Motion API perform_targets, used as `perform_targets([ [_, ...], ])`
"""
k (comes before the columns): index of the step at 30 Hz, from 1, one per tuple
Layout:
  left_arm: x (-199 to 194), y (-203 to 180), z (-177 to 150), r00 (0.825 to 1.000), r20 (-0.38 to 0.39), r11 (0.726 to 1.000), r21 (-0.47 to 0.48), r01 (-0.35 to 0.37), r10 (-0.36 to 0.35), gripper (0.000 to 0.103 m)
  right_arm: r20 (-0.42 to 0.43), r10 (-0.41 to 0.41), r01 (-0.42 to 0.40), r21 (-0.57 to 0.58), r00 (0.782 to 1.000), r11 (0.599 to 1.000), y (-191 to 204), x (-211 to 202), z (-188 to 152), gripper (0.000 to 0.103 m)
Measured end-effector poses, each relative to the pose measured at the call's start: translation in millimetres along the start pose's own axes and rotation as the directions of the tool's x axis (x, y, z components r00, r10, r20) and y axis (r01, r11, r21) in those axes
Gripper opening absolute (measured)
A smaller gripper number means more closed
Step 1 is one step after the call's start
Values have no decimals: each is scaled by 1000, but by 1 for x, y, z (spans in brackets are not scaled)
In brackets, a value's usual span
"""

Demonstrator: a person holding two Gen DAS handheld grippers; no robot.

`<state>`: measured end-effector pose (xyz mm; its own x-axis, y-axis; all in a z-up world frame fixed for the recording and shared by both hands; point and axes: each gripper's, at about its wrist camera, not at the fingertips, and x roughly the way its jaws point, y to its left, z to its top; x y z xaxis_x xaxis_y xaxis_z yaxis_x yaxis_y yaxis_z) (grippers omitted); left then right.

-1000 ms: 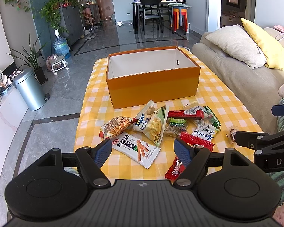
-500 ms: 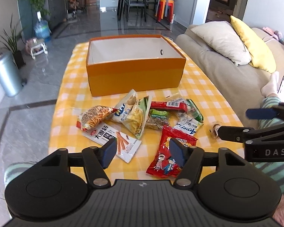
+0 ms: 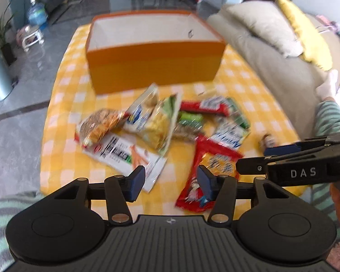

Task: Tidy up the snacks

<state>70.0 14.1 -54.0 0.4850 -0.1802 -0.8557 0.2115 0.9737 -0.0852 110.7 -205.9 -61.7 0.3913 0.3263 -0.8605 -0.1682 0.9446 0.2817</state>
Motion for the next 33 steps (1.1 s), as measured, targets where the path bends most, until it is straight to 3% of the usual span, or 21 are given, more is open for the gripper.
perform_targets([
  [3,5,6,-1,1000,-17,1000,-16,-11,11,62,-78,5,2,93,997,996,-4,22,3,71],
  [7,10,13,0,999,-35,999,-39,-33,32,62,-148,-1,29,187,989,982,-2,47,4,71],
  [13,13,22,1,998,-46,997,-62,-48,45,64,-207,-29,79,236,978,969,8,71,5,75],
  [28,26,33,5,996,-82,994,-97,-53,45,70,-209,-143,171,124,967,977,35,105,19,76],
  [33,27,31,8,998,-56,996,-86,-29,24,71,-195,-130,158,136,972,978,28,102,21,61],
])
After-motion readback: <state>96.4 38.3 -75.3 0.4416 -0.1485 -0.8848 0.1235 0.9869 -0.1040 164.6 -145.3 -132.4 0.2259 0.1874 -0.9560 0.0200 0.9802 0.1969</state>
